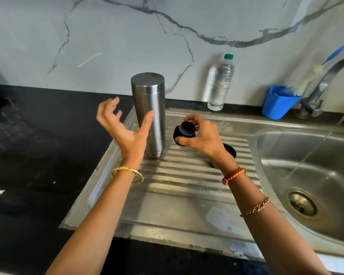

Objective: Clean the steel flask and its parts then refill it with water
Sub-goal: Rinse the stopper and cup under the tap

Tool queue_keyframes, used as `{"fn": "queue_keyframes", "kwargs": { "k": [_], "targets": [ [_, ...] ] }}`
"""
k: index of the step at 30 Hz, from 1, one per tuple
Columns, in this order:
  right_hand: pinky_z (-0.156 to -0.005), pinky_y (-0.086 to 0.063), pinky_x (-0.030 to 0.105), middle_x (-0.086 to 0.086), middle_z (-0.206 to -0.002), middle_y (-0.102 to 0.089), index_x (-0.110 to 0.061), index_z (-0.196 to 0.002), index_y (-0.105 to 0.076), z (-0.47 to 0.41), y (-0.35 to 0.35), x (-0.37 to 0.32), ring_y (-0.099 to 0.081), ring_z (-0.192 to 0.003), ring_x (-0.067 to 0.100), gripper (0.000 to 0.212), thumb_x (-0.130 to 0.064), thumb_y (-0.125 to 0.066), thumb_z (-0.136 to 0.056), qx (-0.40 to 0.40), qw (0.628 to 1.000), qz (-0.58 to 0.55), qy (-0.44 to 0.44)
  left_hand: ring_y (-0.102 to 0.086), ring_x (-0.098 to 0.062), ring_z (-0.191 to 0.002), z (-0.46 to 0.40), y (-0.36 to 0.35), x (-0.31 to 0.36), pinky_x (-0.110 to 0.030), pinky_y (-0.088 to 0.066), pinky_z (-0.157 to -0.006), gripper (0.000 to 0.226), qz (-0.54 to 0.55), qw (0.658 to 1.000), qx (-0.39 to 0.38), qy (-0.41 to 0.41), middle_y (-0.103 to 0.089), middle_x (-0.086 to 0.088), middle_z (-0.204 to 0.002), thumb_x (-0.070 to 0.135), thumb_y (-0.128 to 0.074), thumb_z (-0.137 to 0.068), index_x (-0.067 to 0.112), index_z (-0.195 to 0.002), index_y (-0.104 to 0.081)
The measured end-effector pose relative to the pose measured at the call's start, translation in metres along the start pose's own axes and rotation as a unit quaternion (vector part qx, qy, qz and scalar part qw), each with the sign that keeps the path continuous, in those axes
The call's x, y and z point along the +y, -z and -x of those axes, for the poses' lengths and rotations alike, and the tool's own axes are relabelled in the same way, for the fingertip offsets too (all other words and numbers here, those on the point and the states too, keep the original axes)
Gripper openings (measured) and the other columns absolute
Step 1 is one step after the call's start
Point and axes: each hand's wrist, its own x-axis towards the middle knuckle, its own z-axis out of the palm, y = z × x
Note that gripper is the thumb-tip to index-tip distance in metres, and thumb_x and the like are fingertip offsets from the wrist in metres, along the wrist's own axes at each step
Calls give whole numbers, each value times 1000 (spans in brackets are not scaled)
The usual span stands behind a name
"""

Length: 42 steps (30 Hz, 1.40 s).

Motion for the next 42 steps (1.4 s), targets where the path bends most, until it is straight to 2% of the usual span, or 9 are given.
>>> {"fn": "queue_keyframes", "kwargs": {
  "k": [6,15,21,24,29,33,36,39,42],
  "targets": [
    [-85,-45,11,-8,-95,-65,-16,-109,-63,20,51,0,-61,-90,4,43,-20,-81,-69,112,984,-135,31,-49,-11,-101,26,-39,40,-31,-47,-81,14,70,971,-152,-170,-44,4,-103,15,-55,-87,13,-101,-53],
    [-72,-57,27,9,-100,-64,-5,-115,-61,67,161,85,-64,-85,14,28,-18,-57,-91,149,913,-350,-147,-62,-1,-90,118,-166,114,-26,-52,-79,16,274,800,-440,301,-63,9,-102,18,-49,-96,26,-109,-55],
    [-88,-53,42,10,-98,-71,-11,-104,-69,81,221,170,-67,-94,24,24,-27,-65,-85,234,922,-255,-173,-65,-2,-75,206,-263,154,-19,-53,-63,19,274,771,-399,413,-64,1,-95,23,-39,-99,17,-112,-52],
    [-99,-40,23,8,-120,-64,-15,-122,-60,76,239,206,-57,-111,14,32,-28,-52,-94,227,950,-113,-182,-63,-9,-81,232,-306,157,-26,-52,-69,25,255,737,-353,517,-63,-6,-99,34,-36,-99,18,-107,-54],
    [-103,-13,5,15,-141,-44,-2,-136,-42,52,256,240,-31,-133,14,48,-26,-38,-95,159,984,82,17,-60,-14,-72,231,-357,167,-24,-50,-57,38,300,647,-229,663,-63,-4,-79,38,-30,-100,16,-86,-58],
    [-115,-16,22,17,-135,-50,2,-128,-51,25,277,269,-32,-133,15,47,-28,-30,-100,67,955,164,238,-49,-8,-34,209,-377,155,-13,-33,-34,43,208,599,-303,711,-51,2,-39,44,-31,-97,17,-70,-52],
    [-113,-25,23,5,-137,-49,-5,-130,-51,6,287,294,-35,-132,5,47,-34,-28,-100,43,968,93,230,-38,-8,-28,203,-397,142,-8,-20,-28,43,116,653,-344,665,-47,1,-44,46,-30,-97,16,-74,-49],
    [-108,-34,25,-6,-132,-48,-11,-130,-51,-6,270,301,-40,-124,-9,42,-32,-33,-98,149,984,-59,78,-54,-14,-55,217,-415,128,-17,-39,-40,42,80,807,-279,514,-56,-4,-66,41,-34,-99,14,-75,-55],
    [-104,-41,40,7,-126,-59,-14,-124,-57,-19,259,294,-54,-116,17,34,-25,-35,-100,216,937,-223,-161,-56,-8,-71,240,-418,117,-9,-42,-59,36,72,908,-313,269,-59,0,-80,43,-38,-94,12,-88,-55]
  ]
}}
